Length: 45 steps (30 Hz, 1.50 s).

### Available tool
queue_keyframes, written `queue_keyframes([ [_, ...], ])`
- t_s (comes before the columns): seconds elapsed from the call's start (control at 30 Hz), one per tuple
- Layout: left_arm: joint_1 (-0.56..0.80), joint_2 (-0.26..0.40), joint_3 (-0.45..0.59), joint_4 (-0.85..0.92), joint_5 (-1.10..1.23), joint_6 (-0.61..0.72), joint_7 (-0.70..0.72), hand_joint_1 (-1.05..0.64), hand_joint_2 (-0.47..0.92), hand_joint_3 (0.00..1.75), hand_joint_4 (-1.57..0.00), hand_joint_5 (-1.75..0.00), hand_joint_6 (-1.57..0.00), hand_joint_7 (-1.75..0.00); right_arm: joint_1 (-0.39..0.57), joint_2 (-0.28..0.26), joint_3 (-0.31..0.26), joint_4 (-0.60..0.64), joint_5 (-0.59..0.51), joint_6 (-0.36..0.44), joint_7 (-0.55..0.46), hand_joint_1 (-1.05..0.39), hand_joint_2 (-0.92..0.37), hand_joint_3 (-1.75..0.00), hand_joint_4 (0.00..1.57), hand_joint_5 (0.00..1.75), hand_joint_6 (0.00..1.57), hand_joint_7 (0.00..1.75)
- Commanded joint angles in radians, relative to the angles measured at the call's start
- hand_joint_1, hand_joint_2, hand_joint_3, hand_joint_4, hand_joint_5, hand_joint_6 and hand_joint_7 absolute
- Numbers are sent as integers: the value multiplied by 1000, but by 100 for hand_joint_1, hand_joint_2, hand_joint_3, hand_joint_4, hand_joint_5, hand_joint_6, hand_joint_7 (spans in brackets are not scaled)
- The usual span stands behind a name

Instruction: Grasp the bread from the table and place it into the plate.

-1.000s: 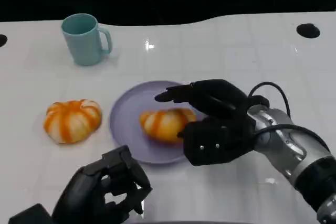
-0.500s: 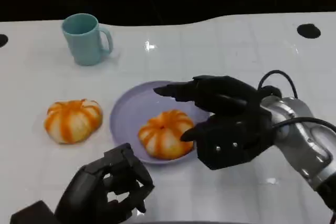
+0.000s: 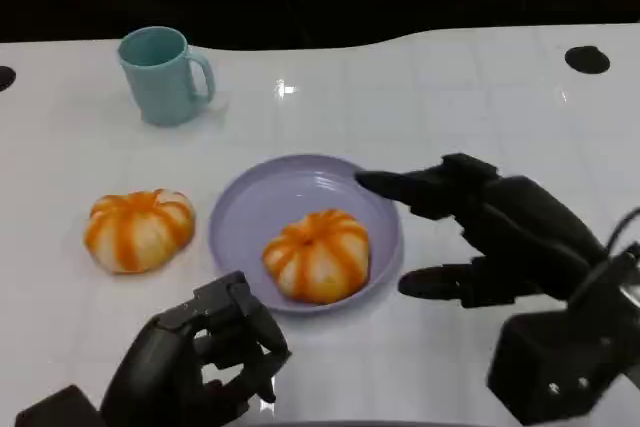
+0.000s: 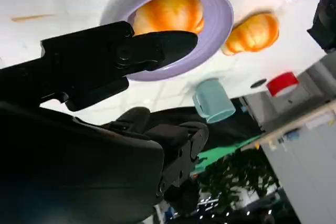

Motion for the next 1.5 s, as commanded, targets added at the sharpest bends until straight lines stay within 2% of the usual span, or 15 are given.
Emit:
queue_keyframes([
  [0.03,2,11,7,-3,-4,6,6,-54,92,32,-68,-175,-57,-160,89,-26,-62,-37,53,-75,-50,-37,-92,-9,39,92,61,24],
  [0.23,5,12,6,-7,1,11,8,-52,92,32,-69,-175,-57,-160,178,-29,-111,-68,93,-139,-73,-22,-91,-6,56,101,76,39],
  [0.3,4,12,7,-6,2,9,9,-53,92,32,-69,-175,-58,-160,204,-20,-125,-77,92,-166,-99,-18,-90,-5,65,107,78,53],
  [0.33,4,12,7,-5,2,10,8,-53,92,32,-69,-175,-57,-160,217,-14,-132,-76,92,-184,-115,-16,-90,-6,67,120,78,64],
  [0.37,3,12,7,-4,2,8,8,-53,92,32,-69,-175,-57,-160,228,-8,-136,-76,94,-198,-127,-11,-86,-13,69,136,77,82],
  [0.4,3,12,8,-3,-2,8,6,-53,92,32,-69,-175,-57,-160,241,-3,-139,-74,94,-213,-139,-9,-74,-36,70,142,74,94],
  [0.43,2,12,8,-3,-4,9,4,-53,92,32,-69,-175,-57,-160,252,0,-141,-72,94,-223,-147,-7,-53,-76,71,153,73,110],
  [0.47,2,12,9,-4,-6,10,4,-53,92,32,-69,-175,-57,-160,262,3,-142,-71,95,-229,-153,-6,-43,-94,72,157,73,118],
  [0.53,1,14,10,-2,-9,11,1,-53,92,32,-69,-175,-57,-159,281,10,-142,-68,96,-237,-161,-5,-33,-111,74,161,73,128],
  [0.77,4,21,16,0,-23,7,-6,-52,92,32,-68,-175,-57,-158,318,53,-131,-13,62,-273,-223,-7,-27,-128,76,174,67,145],
  [0.87,5,25,20,0,-25,5,-5,-52,92,31,-68,-175,-58,-157,323,62,-125,1,38,-265,-240,-8,-24,-133,79,175,67,148],
  [1.0,7,31,27,5,-18,-3,-2,-53,92,31,-68,-175,-58,-157,317,60,-119,27,1,-269,-262,-7,-20,-137,82,175,68,151],
  [1.3,-8,32,36,55,-24,-52,-14,-52,92,31,-69,-175,-59,-157,313,53,-111,70,-5,-261,-260,-6,-13,-143,86,175,73,153],
  [1.5,-19,28,40,86,-34,-67,-22,-49,92,29,-69,-175,-60,-157,305,51,-112,101,-6,-283,-272,-4,-11,-143,89,175,75,155],
])
